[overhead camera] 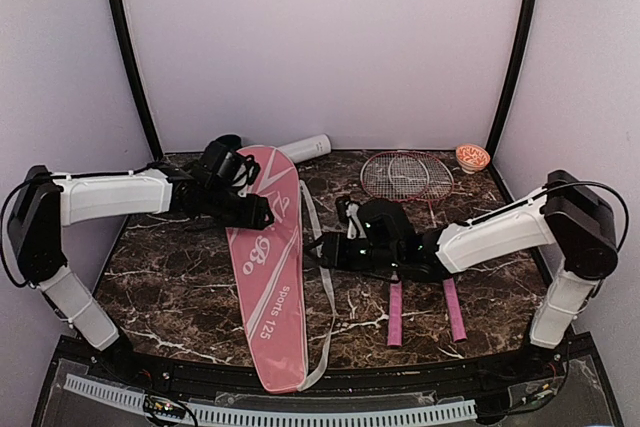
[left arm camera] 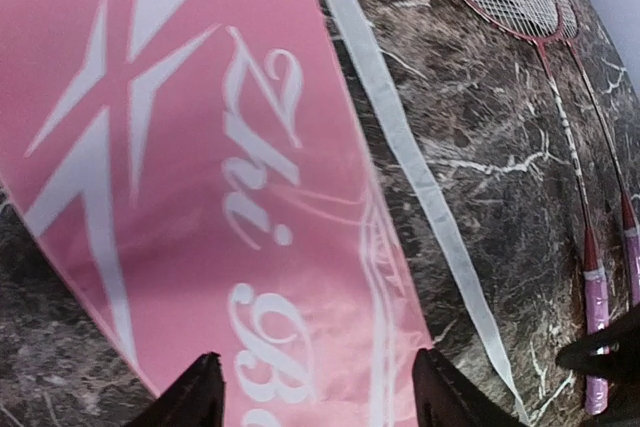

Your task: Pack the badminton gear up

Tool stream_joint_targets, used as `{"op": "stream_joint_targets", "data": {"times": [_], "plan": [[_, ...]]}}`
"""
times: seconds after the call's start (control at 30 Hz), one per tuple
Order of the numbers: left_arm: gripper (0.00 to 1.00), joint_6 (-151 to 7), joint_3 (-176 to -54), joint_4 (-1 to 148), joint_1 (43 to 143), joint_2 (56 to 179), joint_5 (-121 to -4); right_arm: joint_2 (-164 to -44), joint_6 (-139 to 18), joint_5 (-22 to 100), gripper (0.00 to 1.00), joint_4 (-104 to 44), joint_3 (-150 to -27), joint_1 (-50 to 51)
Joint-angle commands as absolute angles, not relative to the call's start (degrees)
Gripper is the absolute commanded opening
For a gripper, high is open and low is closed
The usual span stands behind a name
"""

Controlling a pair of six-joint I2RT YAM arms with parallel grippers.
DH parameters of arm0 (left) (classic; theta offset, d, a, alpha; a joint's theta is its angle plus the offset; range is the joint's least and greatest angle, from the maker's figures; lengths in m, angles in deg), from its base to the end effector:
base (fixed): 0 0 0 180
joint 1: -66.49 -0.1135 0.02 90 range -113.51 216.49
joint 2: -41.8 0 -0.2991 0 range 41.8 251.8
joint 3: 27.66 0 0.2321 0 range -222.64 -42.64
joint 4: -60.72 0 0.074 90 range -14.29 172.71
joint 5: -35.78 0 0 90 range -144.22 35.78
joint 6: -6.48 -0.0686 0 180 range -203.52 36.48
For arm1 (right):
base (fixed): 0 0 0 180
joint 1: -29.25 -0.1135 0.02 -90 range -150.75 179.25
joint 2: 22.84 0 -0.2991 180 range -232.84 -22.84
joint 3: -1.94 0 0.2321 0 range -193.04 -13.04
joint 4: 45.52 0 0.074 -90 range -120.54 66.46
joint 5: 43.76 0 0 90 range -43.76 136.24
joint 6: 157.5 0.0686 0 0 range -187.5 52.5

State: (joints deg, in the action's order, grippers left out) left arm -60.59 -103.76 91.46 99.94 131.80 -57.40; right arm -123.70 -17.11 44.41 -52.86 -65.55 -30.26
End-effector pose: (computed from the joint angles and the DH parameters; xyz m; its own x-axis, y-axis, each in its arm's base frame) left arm 0.2872 -0.1943 0.2567 -0.7672 0.0406 -0.6401 0.3088 0.8981 -0.3131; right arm 0.2002 0.3443 0.2170 -0.8167 0.1305 -0.5621 -0.3869 0.5989 0.7012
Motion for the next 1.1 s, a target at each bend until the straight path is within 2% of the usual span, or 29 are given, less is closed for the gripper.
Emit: {"op": "stream_joint_targets", "data": {"times": [0.0,0.1,0.33,0.43,0.7,0.8,1.0,1.07], "plan": [[0.57,-61.9,-110.0,95.1,107.2,137.8,-53.2,-118.4,-17.6,42.4,0.51,-54.6,-60.7,-24.1],[0.5,-60.3,-112.8,96.2,109.3,142.1,-52.0,-116.1,-18.8,41.7,0.49,-53.4,-59.1,-21.3],[0.49,-58.1,-119.6,100.2,112.9,151.5,-45.4,-112.7,-20.3,42.0,0.49,-51.9,-56.9,-18.5],[0.41,-57.6,-122.5,103.4,113.8,154.9,-43.7,-112.1,-20.8,42.5,0.49,-51.4,-56.5,-17.9],[0.5,-57.0,-124.9,106.9,115.9,158.2,-39.1,-110.3,-22.4,44.2,0.5,-49.4,-55.9,-16.5],[0.41,-57.4,-125.3,108.1,116.2,158.5,-38.9,-109.9,-22.8,44.2,0.5,-48.9,-55.8,-15.8],[0.05,-59.7,-125.7,107.7,117.0,155.8,-38.9,-109.5,-23.6,45.1,0.49,-45.9,-55.9,-13.9],[0.0,-60.8,-125.9,107.3,117.3,154.6,-38.7,-109.3,-23.5,45.5,0.49,-44.5,-55.4,-12.8]]}}
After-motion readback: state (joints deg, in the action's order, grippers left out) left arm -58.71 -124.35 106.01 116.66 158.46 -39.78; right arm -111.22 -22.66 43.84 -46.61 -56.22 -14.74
